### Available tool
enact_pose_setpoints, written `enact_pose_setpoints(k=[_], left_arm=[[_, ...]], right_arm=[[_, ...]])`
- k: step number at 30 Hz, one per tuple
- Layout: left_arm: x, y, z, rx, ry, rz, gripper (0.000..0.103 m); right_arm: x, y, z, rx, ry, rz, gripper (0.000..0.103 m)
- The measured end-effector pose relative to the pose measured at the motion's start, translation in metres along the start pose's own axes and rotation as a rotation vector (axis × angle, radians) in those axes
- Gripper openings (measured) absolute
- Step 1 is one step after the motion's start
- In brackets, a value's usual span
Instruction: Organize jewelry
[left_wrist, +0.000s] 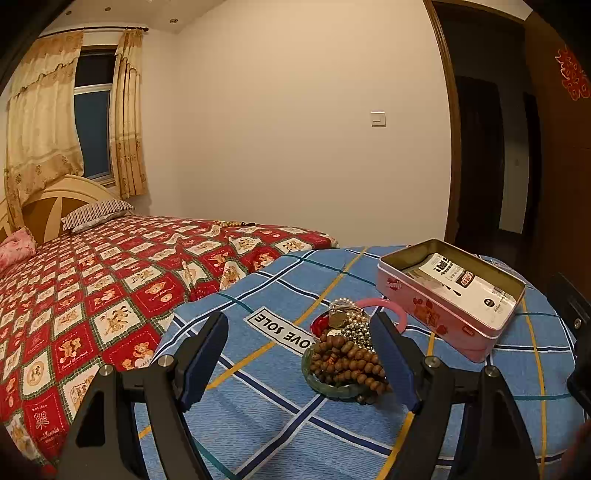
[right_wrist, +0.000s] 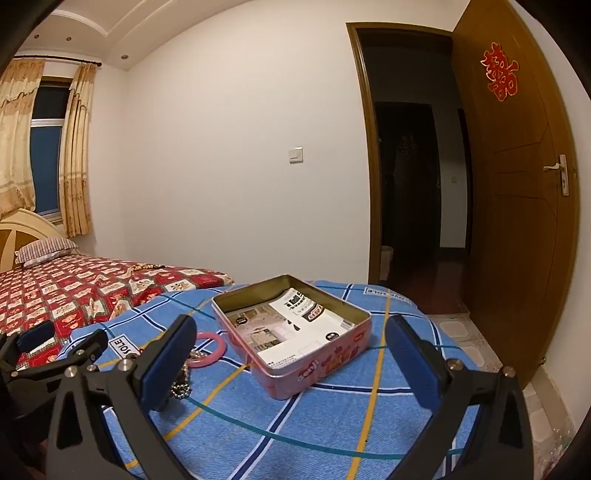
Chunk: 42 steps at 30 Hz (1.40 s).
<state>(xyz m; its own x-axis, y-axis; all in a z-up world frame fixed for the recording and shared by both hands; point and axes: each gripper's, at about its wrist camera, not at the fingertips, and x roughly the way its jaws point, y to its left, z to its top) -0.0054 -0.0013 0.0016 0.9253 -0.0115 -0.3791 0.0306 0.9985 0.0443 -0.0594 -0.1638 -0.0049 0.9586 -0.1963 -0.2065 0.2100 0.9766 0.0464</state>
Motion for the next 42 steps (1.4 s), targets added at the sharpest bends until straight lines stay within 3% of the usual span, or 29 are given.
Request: enact_pose_setpoints(k=[42], left_arm=[[-0.0019, 0.0046, -0.001, -0.008, -0.009, 0.004, 0.079]], right_arm=[[0.0, 0.0004, 0.0023, -0.002, -0.003, -0.004, 0.103]])
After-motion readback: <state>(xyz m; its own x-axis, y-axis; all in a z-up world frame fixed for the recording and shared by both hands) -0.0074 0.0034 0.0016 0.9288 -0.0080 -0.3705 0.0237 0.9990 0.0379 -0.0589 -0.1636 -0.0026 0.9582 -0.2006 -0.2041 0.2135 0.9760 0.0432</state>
